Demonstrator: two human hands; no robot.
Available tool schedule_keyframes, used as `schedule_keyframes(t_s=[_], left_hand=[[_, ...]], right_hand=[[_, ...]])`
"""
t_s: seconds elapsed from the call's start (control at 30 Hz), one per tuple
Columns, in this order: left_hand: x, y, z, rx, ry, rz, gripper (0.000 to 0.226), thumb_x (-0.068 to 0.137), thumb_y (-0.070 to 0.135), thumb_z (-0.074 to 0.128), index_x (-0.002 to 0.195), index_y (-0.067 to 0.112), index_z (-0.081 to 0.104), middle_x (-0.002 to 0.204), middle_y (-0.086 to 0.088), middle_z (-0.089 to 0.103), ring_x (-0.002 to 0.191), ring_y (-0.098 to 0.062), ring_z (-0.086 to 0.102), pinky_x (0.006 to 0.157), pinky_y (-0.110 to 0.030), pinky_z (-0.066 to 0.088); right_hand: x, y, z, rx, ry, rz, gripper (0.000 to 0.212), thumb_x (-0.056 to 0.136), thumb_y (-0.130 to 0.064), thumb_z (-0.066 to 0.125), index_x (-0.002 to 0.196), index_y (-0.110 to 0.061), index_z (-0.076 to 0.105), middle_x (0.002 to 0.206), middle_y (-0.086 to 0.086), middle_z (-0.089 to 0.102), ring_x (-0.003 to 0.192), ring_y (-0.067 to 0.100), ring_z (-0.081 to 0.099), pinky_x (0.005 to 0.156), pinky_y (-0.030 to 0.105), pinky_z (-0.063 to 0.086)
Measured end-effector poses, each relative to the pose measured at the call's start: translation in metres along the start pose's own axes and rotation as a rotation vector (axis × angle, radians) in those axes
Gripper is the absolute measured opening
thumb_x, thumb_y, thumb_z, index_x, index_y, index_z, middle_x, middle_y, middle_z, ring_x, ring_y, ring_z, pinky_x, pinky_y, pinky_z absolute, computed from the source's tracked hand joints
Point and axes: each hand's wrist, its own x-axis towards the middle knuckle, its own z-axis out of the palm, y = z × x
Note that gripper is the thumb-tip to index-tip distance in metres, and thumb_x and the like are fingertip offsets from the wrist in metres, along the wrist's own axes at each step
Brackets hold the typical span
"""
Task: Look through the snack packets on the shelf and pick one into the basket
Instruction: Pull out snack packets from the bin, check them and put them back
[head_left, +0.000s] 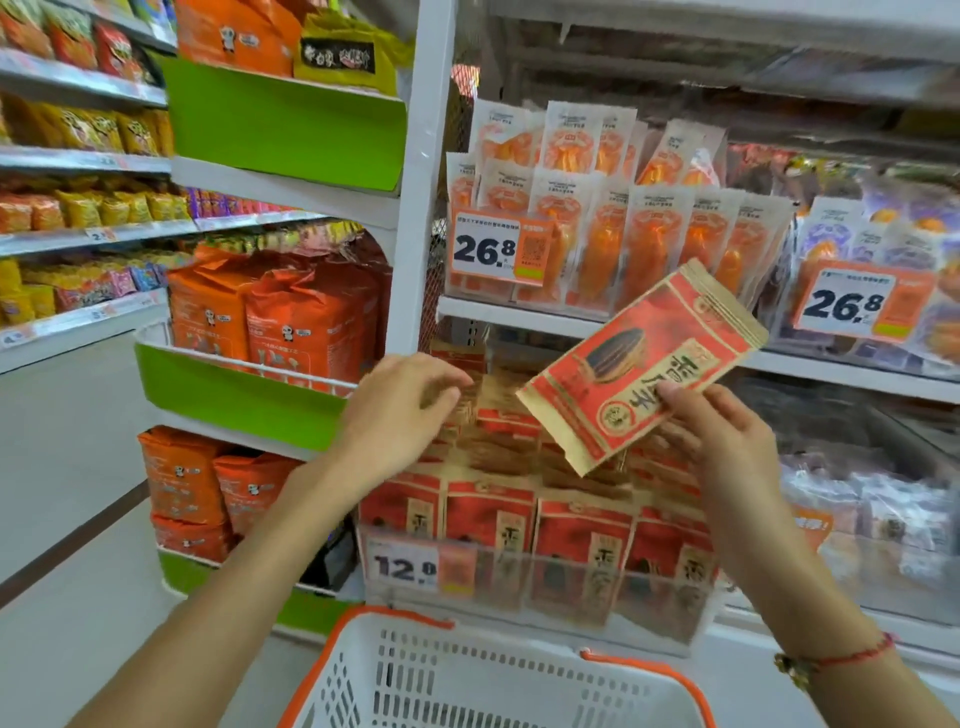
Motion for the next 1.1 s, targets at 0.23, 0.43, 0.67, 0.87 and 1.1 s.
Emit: schedule_keyframes(t_s=[0.23,0.43,0.67,0.87,1.1], left_hand=[[0.008,-0.003,0.022,0.247,-0.131,0.069,0.023,0.096,0.037,0.051,0.114,0.042,0.065,0.116,0.012,0.064,0.119,-0.009,0.047,0.089,-0.03,0.038],[0.014,-0.006,0.022,0.163,-0.133,-0.025,0.015,0.09,0.043,0.058,0.095,0.043,0.071,0.108,0.012,0.067,0.112,-0.007,0.051,0.076,-0.026,0.039],[0.013,-0.012,0.02,0.097,-0.186,-0.024,0.017,0.087,0.045,0.058,0.075,0.056,0.058,0.11,0.013,0.066,0.108,-0.007,0.055,0.084,-0.031,0.048],[0.014,-0.009,0.018,0.108,-0.198,-0.023,0.026,0.088,0.037,0.059,0.069,0.054,0.057,0.115,0.014,0.066,0.108,-0.005,0.056,0.084,-0.031,0.049],[0.015,-0.009,0.018,0.086,-0.203,-0.032,0.024,0.088,0.037,0.059,0.072,0.054,0.059,0.114,0.014,0.066,0.107,-0.005,0.056,0.085,-0.031,0.049]], right_hand=[[0.046,0.003,0.023,-0.215,-0.076,-0.077,0.011,0.087,-0.021,0.07,0.097,-0.019,0.066,0.079,-0.013,0.074,0.078,-0.001,0.069,0.071,0.014,0.046],[0.06,0.019,0.042,-0.358,-0.23,-0.132,0.014,0.087,-0.018,0.071,0.096,-0.026,0.064,0.089,-0.018,0.071,0.076,-0.015,0.063,0.059,-0.002,0.04],[0.065,0.022,0.032,-0.568,-0.4,-0.177,0.021,0.085,-0.023,0.072,0.101,-0.029,0.061,0.096,-0.02,0.071,0.089,-0.013,0.064,0.073,0.006,0.048],[0.076,0.009,0.036,-0.846,-0.577,-0.246,0.034,0.086,-0.028,0.072,0.117,-0.023,0.059,0.112,-0.009,0.07,0.1,0.005,0.066,0.09,0.027,0.052],[0.094,0.012,0.071,-1.303,-0.761,-0.228,0.046,0.075,-0.042,0.079,0.111,-0.018,0.064,0.107,-0.003,0.07,0.098,0.018,0.064,0.092,0.04,0.05]])
